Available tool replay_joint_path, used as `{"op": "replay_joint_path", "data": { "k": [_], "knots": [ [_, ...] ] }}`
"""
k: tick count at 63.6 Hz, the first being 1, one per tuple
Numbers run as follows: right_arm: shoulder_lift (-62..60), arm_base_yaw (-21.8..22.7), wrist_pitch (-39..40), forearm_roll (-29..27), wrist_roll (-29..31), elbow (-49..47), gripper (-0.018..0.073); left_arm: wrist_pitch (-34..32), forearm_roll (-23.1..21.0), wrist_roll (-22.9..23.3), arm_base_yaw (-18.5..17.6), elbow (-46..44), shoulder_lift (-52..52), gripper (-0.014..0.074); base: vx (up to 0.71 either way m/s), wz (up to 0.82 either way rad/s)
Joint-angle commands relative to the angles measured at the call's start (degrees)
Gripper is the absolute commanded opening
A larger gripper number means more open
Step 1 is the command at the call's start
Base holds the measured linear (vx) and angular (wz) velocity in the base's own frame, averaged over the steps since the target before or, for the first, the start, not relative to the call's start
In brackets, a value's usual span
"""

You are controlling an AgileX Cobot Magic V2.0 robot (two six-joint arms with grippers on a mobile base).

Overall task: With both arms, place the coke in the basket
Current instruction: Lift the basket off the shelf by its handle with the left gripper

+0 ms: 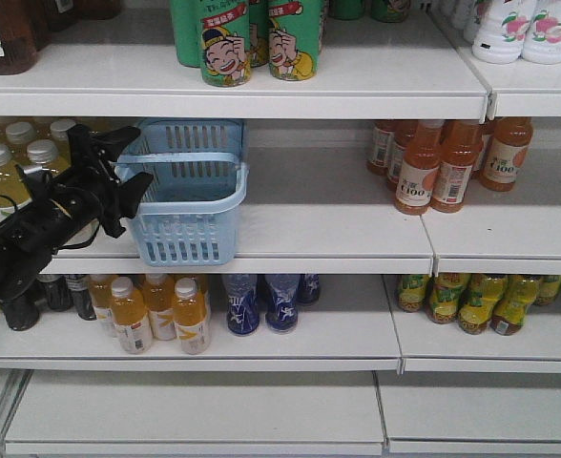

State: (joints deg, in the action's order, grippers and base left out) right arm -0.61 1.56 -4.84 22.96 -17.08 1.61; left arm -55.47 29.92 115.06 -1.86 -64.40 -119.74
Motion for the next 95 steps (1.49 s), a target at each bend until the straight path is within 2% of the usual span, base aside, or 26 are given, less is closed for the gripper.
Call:
{"op": "replay_joint_path", "data": {
  "k": [1,10,20,27,43,45,53,60,66,72,79,95],
  "knots": [
    [-0.73,0.1,3.78,0.62,0.33,0.38,-0.0005,-3.13,-1.8,0.76,-0.92,-2.4,2.06,0.0534,0.0,0.0],
    [-0.73,0.1,3.78,0.62,0.33,0.38,-0.0005,-1.96,-2.3,1.59,-1.67,-3.07,1.79,0.0498,0.0,0.0],
    [-0.73,0.1,3.78,0.62,0.33,0.38,-0.0005,-1.78,-3.42,1.49,-2.01,-3.07,1.79,0.0418,0.0,0.0],
    [-0.73,0.1,3.78,0.62,0.33,0.38,-0.0005,-1.78,-3.31,1.49,-2.01,-3.01,1.79,0.0329,0.0,0.0],
    [-0.73,0.1,3.78,0.62,0.33,0.38,-0.0005,-2.98,-2.28,1.49,-2.01,-3.01,1.79,0.0023,0.0,0.0],
    [-0.73,0.1,3.78,0.62,0.33,0.38,-0.0005,-3.64,-1.21,1.49,-2.01,-3.01,1.79,-0.0008,0.0,0.0],
    [-0.73,0.1,3.78,0.62,0.33,0.38,-0.0005,-7.26,4.71,1.44,-2.01,-3.01,1.91,-0.0008,0.0,0.0],
    [-0.73,0.1,3.78,0.62,0.33,0.38,-0.0005,-11.64,13.89,2.74,-2.01,-3.01,1.98,-0.0008,0.0,0.0],
    [-0.73,0.1,3.78,0.62,0.33,0.38,-0.0005,-15.2,22.69,6.1,-2.14,-2.78,1.98,-0.0008,0.0,0.0],
    [-0.73,0.1,3.78,0.62,0.33,0.38,-0.0005,-19.38,29.38,8.9,-2.54,-1.17,2.4,-0.0008,0.0,0.0],
    [-0.73,0.1,3.78,0.62,0.33,0.38,-0.0005,-23.33,33.35,8.9,-3.45,4.44,4.63,-0.0008,0.0,0.0],
    [-0.73,0.1,3.78,0.62,0.33,0.38,-0.0005,-23.34,39.16,6.99,-6.78,21.7,15.68,-0.0007,0.0,0.0]
  ]
}}
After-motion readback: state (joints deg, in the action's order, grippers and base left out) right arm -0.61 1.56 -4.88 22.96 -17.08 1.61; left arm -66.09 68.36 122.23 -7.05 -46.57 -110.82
